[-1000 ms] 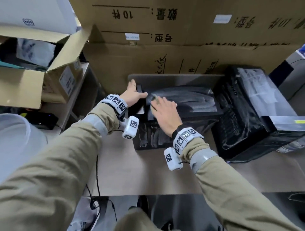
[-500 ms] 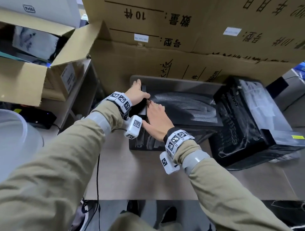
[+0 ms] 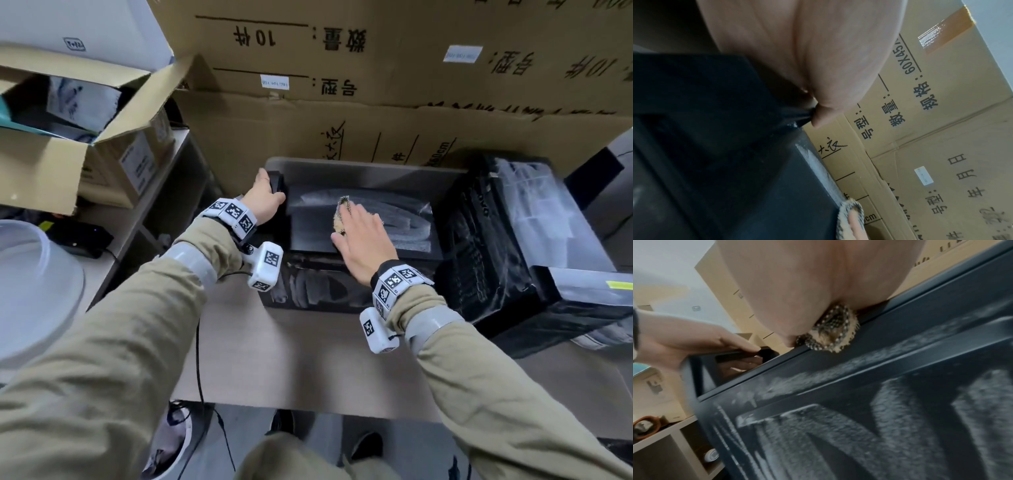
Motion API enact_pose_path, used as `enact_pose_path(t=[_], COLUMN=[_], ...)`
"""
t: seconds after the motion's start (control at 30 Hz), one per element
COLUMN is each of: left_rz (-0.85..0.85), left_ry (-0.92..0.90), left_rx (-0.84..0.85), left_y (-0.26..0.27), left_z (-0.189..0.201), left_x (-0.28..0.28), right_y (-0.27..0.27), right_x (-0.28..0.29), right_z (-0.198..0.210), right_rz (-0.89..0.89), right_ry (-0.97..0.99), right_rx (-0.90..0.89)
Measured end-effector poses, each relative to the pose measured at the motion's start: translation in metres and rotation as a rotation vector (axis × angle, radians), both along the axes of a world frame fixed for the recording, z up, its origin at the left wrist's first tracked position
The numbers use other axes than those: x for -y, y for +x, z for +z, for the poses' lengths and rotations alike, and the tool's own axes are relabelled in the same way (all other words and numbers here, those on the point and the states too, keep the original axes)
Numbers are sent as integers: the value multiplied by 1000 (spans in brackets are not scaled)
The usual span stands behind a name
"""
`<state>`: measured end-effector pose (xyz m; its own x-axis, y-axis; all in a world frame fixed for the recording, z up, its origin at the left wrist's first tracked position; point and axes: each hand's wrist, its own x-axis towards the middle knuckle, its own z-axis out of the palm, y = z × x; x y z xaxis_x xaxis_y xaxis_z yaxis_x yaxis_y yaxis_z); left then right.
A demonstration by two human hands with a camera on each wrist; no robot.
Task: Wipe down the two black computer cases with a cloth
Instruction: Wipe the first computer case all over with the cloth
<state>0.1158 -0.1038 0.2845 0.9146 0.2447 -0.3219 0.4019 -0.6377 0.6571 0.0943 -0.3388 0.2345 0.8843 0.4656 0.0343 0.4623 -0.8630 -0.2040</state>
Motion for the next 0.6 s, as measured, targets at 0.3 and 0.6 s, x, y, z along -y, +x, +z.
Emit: enact_pose_path(t=[0.3, 0.6], left_rz=[129, 66], left_ry=[3, -79], left_rx=[96, 100], left_y=[1, 9], left_z=[-14, -23], left_x=[12, 1], right_y=[22, 32], right_x=[99, 77], right_z=[-2, 6], right_rz=[-326, -440], right_ry=[-10, -29], right_rx=[-28, -164])
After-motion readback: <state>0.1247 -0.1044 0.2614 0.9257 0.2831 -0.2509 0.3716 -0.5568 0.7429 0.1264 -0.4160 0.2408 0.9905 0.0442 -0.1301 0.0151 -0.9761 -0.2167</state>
